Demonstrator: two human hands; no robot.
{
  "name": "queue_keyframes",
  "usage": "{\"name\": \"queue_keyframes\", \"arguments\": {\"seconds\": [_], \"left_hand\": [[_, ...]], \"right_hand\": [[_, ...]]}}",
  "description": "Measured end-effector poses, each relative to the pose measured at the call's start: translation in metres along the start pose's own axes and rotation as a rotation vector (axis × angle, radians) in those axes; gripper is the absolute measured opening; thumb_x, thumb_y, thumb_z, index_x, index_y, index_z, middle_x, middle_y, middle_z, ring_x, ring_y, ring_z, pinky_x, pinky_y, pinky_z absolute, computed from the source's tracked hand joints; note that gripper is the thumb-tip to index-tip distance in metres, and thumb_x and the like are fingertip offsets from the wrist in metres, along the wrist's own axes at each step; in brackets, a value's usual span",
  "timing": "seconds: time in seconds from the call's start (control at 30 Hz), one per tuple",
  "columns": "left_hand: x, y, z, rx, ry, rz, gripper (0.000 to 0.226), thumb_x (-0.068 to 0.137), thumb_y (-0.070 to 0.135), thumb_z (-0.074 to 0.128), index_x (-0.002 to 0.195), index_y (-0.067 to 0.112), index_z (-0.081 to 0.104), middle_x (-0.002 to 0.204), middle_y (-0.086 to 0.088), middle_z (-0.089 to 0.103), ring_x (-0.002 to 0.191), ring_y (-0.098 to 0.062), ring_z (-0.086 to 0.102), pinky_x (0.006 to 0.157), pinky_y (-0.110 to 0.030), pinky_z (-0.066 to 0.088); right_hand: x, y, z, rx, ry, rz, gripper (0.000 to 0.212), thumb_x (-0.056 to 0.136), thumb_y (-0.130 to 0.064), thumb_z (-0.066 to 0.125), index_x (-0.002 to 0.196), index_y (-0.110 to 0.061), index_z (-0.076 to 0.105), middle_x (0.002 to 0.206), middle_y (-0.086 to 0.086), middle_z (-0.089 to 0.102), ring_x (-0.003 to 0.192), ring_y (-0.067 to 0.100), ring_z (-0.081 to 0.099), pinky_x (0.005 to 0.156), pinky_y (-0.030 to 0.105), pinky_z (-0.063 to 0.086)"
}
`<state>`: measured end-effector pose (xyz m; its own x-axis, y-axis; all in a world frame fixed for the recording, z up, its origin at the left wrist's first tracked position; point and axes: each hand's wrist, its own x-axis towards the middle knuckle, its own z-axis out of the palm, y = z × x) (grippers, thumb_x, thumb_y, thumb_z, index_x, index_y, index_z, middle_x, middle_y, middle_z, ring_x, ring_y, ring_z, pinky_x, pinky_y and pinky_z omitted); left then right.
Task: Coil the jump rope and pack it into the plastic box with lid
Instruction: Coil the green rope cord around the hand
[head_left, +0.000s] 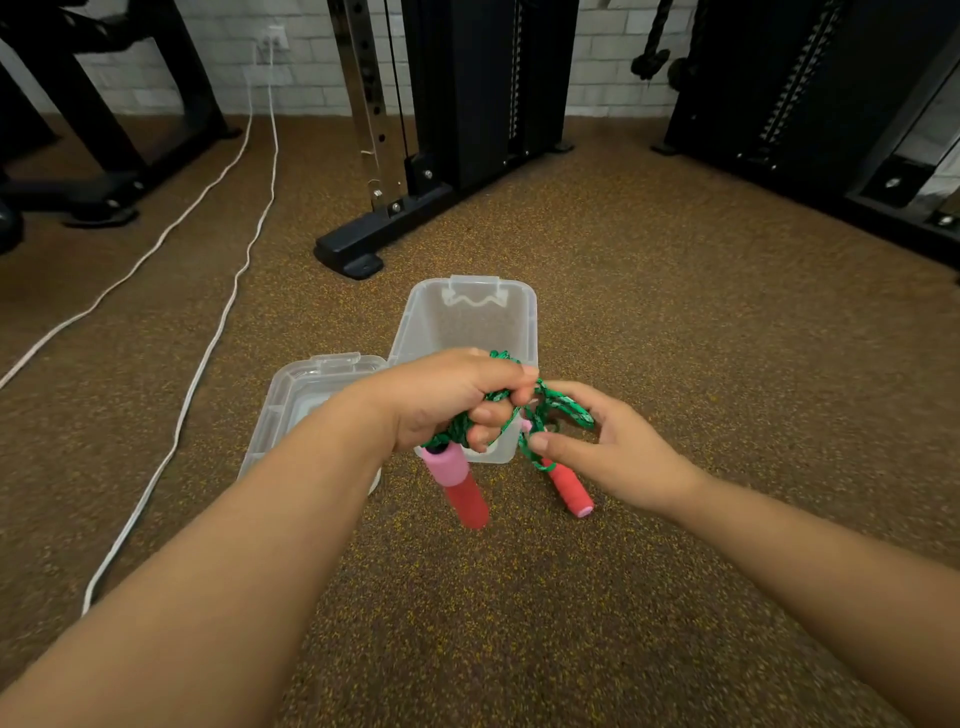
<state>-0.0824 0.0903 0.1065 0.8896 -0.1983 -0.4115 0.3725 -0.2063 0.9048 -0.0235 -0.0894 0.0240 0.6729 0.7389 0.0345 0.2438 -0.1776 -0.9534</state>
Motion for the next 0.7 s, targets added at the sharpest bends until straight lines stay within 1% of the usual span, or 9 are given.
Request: {"name": "queue_keyframes", "arguments": {"seconds": [0.07, 0.13, 0.23, 0.3, 0.33, 0.43, 0.5, 0.57, 0.7], "left_hand": [[-0.001, 0.000, -0.003, -0.049, 0.019, 0.008, 0.031, 0.097, 0.026, 0.041, 0.067, 0.015, 0.046, 0.041, 0.006, 0.029, 0.039, -0.011, 0.031, 0.047, -0.023, 0.031], [-0.002, 0.001, -0.008, -0.068, 0.051, 0.017, 0.031, 0.097, 0.026, 0.041, 0.068, 0.016, 0.046, 0.042, 0.006, 0.029, 0.039, -0.011, 0.031, 0.046, -0.022, 0.031], [-0.004, 0.002, -0.012, -0.083, 0.100, 0.026, 0.031, 0.097, 0.026, 0.041, 0.069, 0.016, 0.045, 0.042, 0.006, 0.028, 0.039, -0.011, 0.031, 0.044, -0.020, 0.033], [-0.004, 0.002, -0.014, -0.091, 0.115, 0.030, 0.031, 0.097, 0.026, 0.041, 0.069, 0.016, 0.046, 0.042, 0.006, 0.029, 0.039, -0.011, 0.031, 0.043, -0.019, 0.033], [-0.003, 0.003, -0.014, -0.092, 0.120, 0.032, 0.031, 0.097, 0.026, 0.041, 0.069, 0.016, 0.046, 0.042, 0.006, 0.029, 0.039, -0.011, 0.031, 0.042, -0.019, 0.034], [-0.004, 0.004, -0.016, -0.094, 0.128, 0.042, 0.030, 0.097, 0.025, 0.041, 0.069, 0.015, 0.046, 0.042, 0.005, 0.029, 0.039, -0.012, 0.031, 0.042, -0.019, 0.033], [-0.006, 0.007, -0.017, -0.095, 0.129, 0.051, 0.030, 0.097, 0.025, 0.041, 0.069, 0.015, 0.046, 0.042, 0.005, 0.029, 0.039, -0.012, 0.030, 0.042, -0.019, 0.033], [-0.009, 0.009, -0.018, -0.098, 0.133, 0.061, 0.030, 0.097, 0.025, 0.041, 0.069, 0.015, 0.045, 0.042, 0.005, 0.028, 0.039, -0.012, 0.030, 0.042, -0.019, 0.032], [-0.009, 0.009, -0.017, -0.075, 0.130, 0.053, 0.030, 0.097, 0.024, 0.042, 0.068, 0.015, 0.046, 0.042, 0.005, 0.029, 0.039, -0.012, 0.030, 0.043, -0.020, 0.031]], "right_hand": [[0.001, 0.005, 0.003, 0.074, -0.019, 0.065, 0.024, 0.085, -0.015, 0.068, 0.109, -0.018, 0.066, 0.107, 0.000, 0.071, 0.100, 0.013, 0.064, 0.096, 0.032, 0.048], [0.000, 0.009, 0.002, 0.162, -0.040, 0.114, 0.010, 0.088, -0.006, 0.062, 0.095, -0.011, 0.067, 0.091, 0.000, 0.070, 0.085, 0.009, 0.063, 0.086, 0.029, 0.050], [-0.004, 0.011, -0.006, 0.240, -0.022, 0.172, 0.018, 0.084, -0.014, 0.064, 0.100, -0.009, 0.068, 0.089, 0.002, 0.070, 0.080, 0.006, 0.063, 0.079, 0.020, 0.049], [-0.005, 0.011, -0.009, 0.283, -0.019, 0.212, 0.027, 0.076, -0.022, 0.066, 0.101, -0.011, 0.070, 0.088, 0.007, 0.067, 0.076, 0.008, 0.061, 0.074, 0.018, 0.050], [-0.005, 0.011, -0.008, 0.304, -0.004, 0.231, 0.026, 0.075, -0.023, 0.065, 0.097, -0.011, 0.071, 0.087, 0.010, 0.065, 0.074, 0.011, 0.060, 0.071, 0.018, 0.051], [-0.004, 0.016, -0.006, 0.417, 0.136, 0.314, 0.014, 0.087, -0.013, 0.059, 0.094, -0.011, 0.071, 0.079, 0.008, 0.068, 0.068, 0.016, 0.060, 0.064, 0.022, 0.055], [-0.004, 0.024, -0.009, 0.475, 0.242, 0.411, 0.017, 0.095, -0.008, 0.050, 0.092, -0.012, 0.067, 0.069, 0.005, 0.061, 0.058, 0.015, 0.056, 0.057, 0.025, 0.055], [-0.008, 0.031, -0.014, 0.420, 0.242, 0.518, 0.015, 0.096, -0.010, 0.049, 0.092, -0.013, 0.063, 0.067, 0.004, 0.053, 0.055, 0.015, 0.053, 0.056, 0.028, 0.051], [-0.016, 0.039, -0.017, 0.003, 0.136, 0.648, 0.012, 0.096, -0.012, 0.052, 0.094, -0.009, 0.064, 0.071, 0.002, 0.058, 0.055, 0.013, 0.052, 0.049, 0.022, 0.046]]}}
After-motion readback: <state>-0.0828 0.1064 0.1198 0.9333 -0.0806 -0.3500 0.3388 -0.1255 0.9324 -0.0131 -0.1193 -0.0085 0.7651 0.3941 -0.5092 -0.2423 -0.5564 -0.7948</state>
